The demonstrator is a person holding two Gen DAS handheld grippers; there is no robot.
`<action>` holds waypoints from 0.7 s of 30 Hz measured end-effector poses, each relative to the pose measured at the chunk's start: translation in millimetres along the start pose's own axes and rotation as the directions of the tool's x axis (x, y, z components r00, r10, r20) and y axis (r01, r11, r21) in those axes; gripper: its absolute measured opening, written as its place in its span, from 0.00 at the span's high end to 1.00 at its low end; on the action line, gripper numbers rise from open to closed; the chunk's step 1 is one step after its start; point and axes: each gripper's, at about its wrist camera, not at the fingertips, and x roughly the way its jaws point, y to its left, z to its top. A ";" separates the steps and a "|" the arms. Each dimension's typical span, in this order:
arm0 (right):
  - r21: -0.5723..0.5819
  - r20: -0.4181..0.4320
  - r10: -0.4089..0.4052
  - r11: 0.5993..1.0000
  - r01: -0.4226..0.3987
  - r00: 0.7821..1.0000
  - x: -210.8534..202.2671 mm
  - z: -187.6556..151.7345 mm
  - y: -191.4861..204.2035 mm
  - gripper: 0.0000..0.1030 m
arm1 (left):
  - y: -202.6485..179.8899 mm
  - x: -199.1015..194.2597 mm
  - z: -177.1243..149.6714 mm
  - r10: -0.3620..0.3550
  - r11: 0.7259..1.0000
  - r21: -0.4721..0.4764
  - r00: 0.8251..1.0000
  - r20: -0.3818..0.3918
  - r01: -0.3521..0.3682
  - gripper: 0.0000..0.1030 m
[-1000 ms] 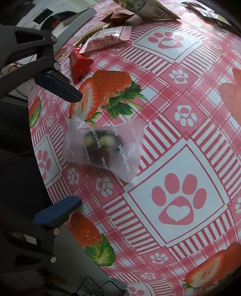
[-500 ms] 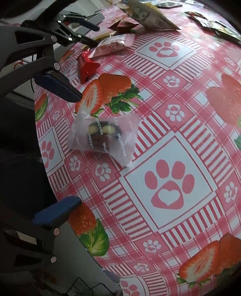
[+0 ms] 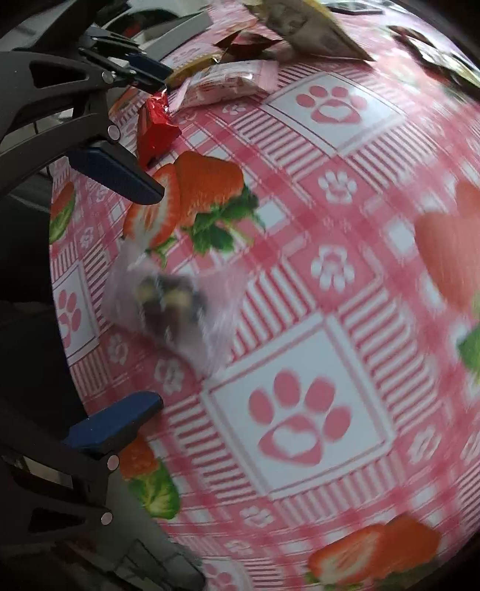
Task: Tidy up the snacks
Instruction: 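Grasp clear bag of dark candies with right tool while left tool grasps gold bar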
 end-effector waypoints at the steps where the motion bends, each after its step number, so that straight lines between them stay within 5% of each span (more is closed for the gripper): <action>1: -0.002 0.001 -0.012 1.000 0.012 1.000 -0.4 0.0 1.2 0.01 | 0.6 -0.4 -2.7 0.008 1.000 -0.003 1.000 -0.005 -0.008 0.57; 5: 0.007 0.004 -0.060 0.998 0.060 0.998 -1.8 0.6 1.4 0.01 | 8.3 -12.5 -10.2 0.046 0.999 0.010 0.998 0.036 -0.046 0.30; 15: -0.011 0.016 -0.108 0.994 0.108 0.994 -4.9 -12.3 9.5 0.00 | -3.4 1.8 32.6 0.079 0.993 0.090 0.997 0.018 -0.080 0.22; 19: -0.021 0.027 -0.099 0.995 0.100 0.995 15.5 -34.7 31.0 0.00 | -14.5 7.1 48.4 0.069 0.994 0.084 0.998 0.002 -0.069 0.25; 21: -0.028 0.048 -0.098 0.995 0.099 0.994 23.1 -48.7 45.8 0.17 | -16.7 4.3 51.9 0.002 0.998 0.068 1.000 -0.011 -0.001 0.50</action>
